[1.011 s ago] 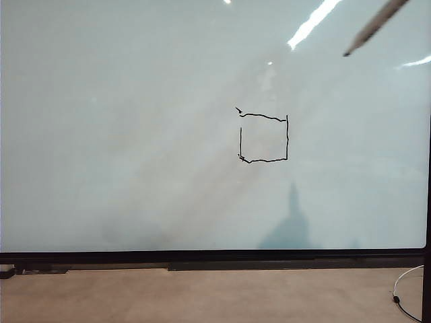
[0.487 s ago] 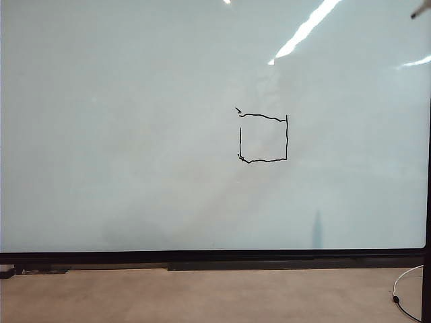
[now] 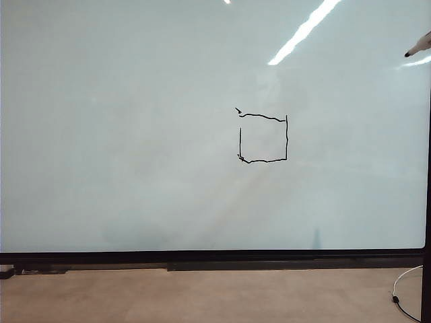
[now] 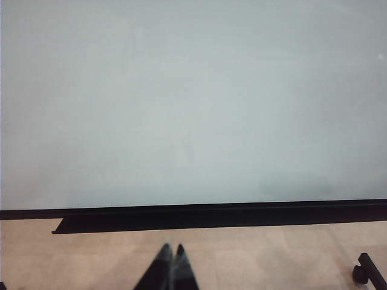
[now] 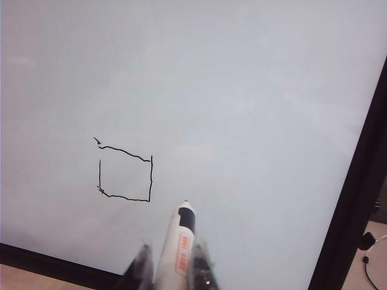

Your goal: Pick up the pen on the shelf to the right of the whiteboard and draw a rectangle.

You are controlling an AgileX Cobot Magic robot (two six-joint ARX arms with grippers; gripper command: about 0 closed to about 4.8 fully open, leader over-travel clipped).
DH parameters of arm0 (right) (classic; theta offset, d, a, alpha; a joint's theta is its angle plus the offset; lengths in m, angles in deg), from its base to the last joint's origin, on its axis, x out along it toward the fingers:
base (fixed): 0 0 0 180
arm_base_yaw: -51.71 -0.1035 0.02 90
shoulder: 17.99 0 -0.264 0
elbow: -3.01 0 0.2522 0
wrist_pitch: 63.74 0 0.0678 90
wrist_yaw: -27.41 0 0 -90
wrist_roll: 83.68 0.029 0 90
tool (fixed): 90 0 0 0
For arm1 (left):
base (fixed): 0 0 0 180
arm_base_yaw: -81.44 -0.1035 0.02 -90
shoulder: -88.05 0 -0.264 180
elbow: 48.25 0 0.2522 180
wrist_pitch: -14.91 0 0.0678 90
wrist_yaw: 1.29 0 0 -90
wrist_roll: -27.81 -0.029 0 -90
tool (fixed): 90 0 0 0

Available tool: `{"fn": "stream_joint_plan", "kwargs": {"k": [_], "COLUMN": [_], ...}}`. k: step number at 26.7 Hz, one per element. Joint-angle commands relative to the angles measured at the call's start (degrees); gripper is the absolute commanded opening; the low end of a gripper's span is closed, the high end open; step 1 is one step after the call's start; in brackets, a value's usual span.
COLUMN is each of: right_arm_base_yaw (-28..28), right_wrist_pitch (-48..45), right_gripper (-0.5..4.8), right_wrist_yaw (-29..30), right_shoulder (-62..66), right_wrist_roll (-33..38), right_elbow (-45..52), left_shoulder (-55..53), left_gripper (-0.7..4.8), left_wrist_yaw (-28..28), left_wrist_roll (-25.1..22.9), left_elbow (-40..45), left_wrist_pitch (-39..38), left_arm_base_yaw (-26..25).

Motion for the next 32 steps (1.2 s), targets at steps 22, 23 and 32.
{"fn": "stream_joint_plan", "kwargs": {"k": [22, 23, 32], "right_arm_base_yaw": [1.2, 2.6, 13.5], "right_wrist_pitch": [-14.8, -14.8, -15.2], "right_gripper": [-0.05, -0.05, -0.05], "right_wrist_yaw": [-1.2, -1.0, 6.8], "right_shoulder": [0.0, 0.0, 0.0], "right_wrist_roll": [-1.1, -1.2, -0.6], "right_elbow": [13.2, 13.2, 13.2], "left_shoulder": [0.0, 0.0, 0.0], "left_gripper": [-0.04, -0.04, -0.04], "left_wrist_yaw": [0.2, 0.1, 0.2], "left_wrist_roll": [-0.1, -0.1, -0.1], "left_elbow": [-0.1, -0.1, -0.1], "left_wrist_pitch": [0.5, 0.5, 0.5], "left_arm_base_yaw": [0.0, 0.0, 0.0]}}
